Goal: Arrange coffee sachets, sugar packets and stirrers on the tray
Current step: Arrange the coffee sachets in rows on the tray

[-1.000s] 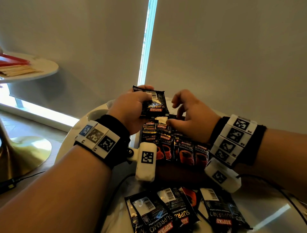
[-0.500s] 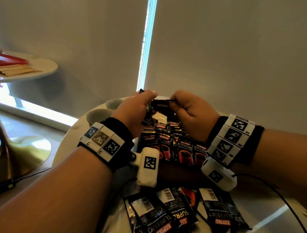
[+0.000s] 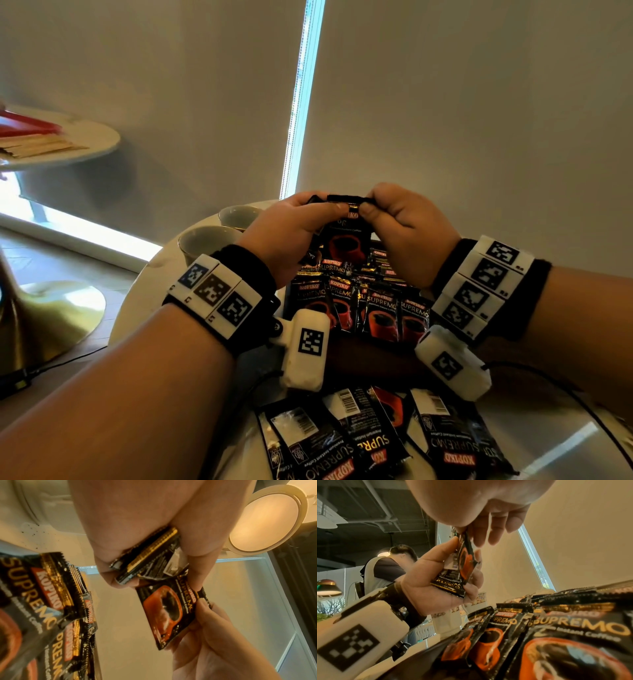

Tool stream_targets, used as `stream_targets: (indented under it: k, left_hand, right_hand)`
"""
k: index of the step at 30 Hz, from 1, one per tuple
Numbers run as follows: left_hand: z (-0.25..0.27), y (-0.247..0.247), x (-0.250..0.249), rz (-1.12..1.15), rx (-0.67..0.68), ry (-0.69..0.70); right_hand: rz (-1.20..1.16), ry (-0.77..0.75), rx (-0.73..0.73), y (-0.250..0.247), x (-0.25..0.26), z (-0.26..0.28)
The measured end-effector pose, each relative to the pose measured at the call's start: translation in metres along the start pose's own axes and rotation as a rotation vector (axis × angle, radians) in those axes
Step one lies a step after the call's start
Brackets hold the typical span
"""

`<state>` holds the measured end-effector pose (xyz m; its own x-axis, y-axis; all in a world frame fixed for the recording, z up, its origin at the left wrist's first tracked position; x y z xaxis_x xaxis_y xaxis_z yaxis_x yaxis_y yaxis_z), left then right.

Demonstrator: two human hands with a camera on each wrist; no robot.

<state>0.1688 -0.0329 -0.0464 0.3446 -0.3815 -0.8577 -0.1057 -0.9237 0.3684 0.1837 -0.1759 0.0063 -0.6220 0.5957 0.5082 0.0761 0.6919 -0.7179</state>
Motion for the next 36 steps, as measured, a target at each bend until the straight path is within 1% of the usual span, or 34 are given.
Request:
stream_targets:
  k: [4, 9, 14, 18, 20, 21, 23, 25, 27, 31, 33, 35, 36]
  left_hand:
    - [0.001, 0.001, -0.001, 0.019, -0.010, -0.009]
    - [0.002, -0.001, -0.001, 0.015, -0.022, -0.018]
    - [0.001, -0.001, 0.001, 0.029, -0.049, -0.023]
    - [0.001, -0.003, 0.003, 0.014, -0.079, -0.038]
    - [0.001, -0.005, 0.004, 0.018, -0.090, -0.060]
    - [0.001, -0.007, 0.005, 0.015, -0.089, -0.070]
    - [0.001, -0.009, 0.005, -0.015, -0.081, -0.081]
    - [0.002, -0.008, 0.006, -0.017, -0.065, -0.089]
    - [0.003, -0.005, 0.006, -0.012, -0.046, -0.092]
    - [0.002, -0.004, 0.009, -0.013, -0.014, -0.094]
    - [0.002, -0.004, 0.010, -0.025, -0.002, -0.110]
    - [0.002, -0.006, 0.009, -0.040, -0.029, -0.134]
    - [0.001, -0.010, 0.008, -0.047, -0.067, -0.135]
  right_hand:
    - [-0.048, 0.018, 0.013, 0.001, 0.003, 0.002]
    - [0.048, 0.021, 0.013, -0.002, 0.005, 0.003]
    - [0.096, 0.022, -0.022, -0.004, 0.007, 0.003]
    - [0.064, 0.032, -0.035, -0.005, 0.001, 0.005]
    - [0.081, -0.042, -0.022, -0.007, 0.001, 0.007]
    - [0.137, -0.108, -0.004, -0.007, 0.004, 0.007]
    - [0.345, -0.227, 0.050, -0.004, 0.010, 0.009]
    - [0.530, -0.283, 0.104, 0.002, 0.012, 0.010]
    - [0.577, -0.291, 0.122, 0.006, 0.014, 0.010]
    - [0.554, -0.315, 0.065, 0.007, 0.016, 0.012]
    - [0.538, -0.306, 0.062, 0.008, 0.015, 0.011]
    - [0.510, -0.265, 0.097, 0.007, 0.011, 0.011]
    - [0.483, -0.230, 0.124, 0.006, 0.008, 0.010]
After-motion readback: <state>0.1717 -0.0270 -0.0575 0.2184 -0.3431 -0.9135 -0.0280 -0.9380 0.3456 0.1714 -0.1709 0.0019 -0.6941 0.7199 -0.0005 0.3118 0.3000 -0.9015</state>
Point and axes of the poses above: each hand's wrist, its own z-axis away from the middle knuckle, its own y-axis out of the palm, x = y × z, the point moved 6 cm from there along -z, towards the middle knuckle, and after that the axes turned 11 degrees about y, right-handed, at the moved point
